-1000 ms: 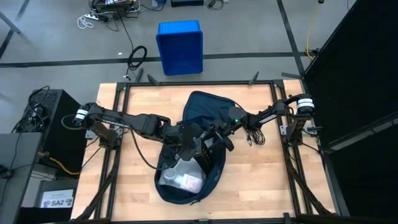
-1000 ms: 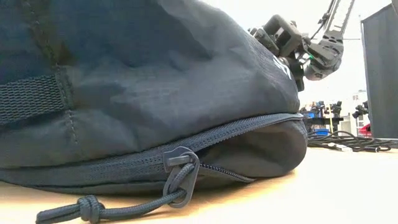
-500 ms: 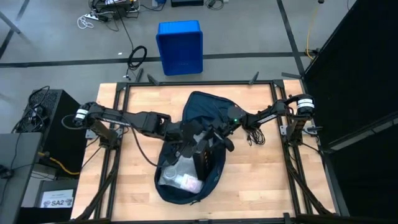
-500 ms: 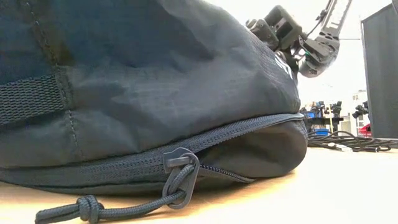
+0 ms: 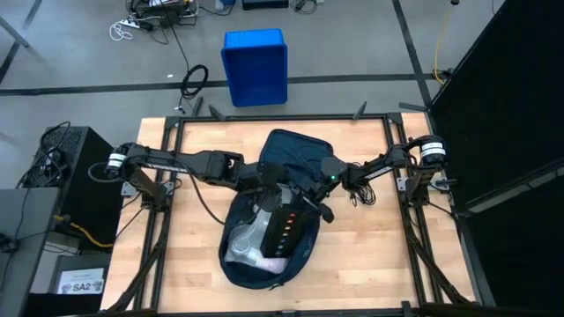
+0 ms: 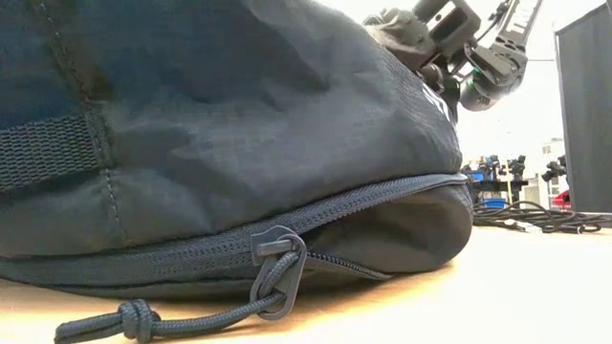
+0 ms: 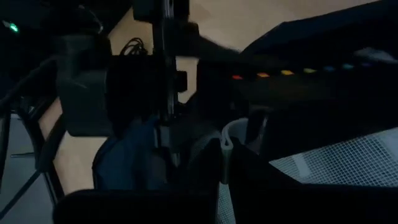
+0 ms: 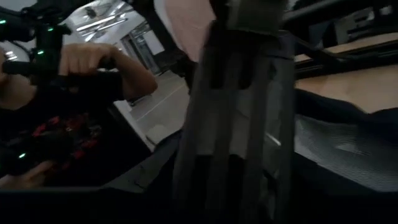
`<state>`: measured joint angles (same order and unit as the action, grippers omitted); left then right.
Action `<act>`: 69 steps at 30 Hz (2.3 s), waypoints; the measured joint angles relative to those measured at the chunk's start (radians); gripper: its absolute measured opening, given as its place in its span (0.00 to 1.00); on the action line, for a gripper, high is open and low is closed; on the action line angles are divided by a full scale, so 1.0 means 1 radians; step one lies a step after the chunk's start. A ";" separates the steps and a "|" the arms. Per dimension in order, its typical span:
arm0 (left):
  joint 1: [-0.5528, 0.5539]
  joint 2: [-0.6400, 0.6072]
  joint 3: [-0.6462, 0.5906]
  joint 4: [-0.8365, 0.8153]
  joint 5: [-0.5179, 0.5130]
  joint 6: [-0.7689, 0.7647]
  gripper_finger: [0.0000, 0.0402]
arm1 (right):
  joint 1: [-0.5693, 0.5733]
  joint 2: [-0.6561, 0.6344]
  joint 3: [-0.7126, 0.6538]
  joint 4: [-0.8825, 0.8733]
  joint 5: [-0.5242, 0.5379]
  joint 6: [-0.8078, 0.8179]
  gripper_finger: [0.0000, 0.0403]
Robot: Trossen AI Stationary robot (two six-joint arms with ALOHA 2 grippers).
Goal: Unpack backpack
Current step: Remove the black portable pill from the backpack
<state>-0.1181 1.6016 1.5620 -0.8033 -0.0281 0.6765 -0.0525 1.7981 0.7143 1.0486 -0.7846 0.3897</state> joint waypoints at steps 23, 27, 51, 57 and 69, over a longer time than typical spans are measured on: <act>-0.014 -0.114 0.000 -0.045 -0.273 -0.086 0.30 | -0.003 -0.001 -0.001 0.017 0.276 -0.107 0.39; -0.038 -0.177 0.000 -0.035 -0.316 -0.110 0.36 | -0.003 -0.010 -0.001 0.083 0.327 -0.106 0.39; -0.075 -0.498 -0.644 0.729 -0.172 -0.331 0.30 | 0.420 -0.393 -0.002 -0.460 2.074 -0.745 0.39; -0.064 -0.508 -0.876 1.157 -0.143 -0.403 0.30 | 0.479 -0.393 -0.001 -0.888 2.107 -0.216 0.39; -0.065 -0.509 -1.041 1.309 -0.142 -0.479 0.30 | 0.480 -0.393 -0.002 -1.334 2.158 0.382 0.39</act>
<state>-0.1829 1.0931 0.5213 0.5053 -0.1701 0.1974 0.4279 1.4048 0.7128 -0.2854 1.3731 0.7717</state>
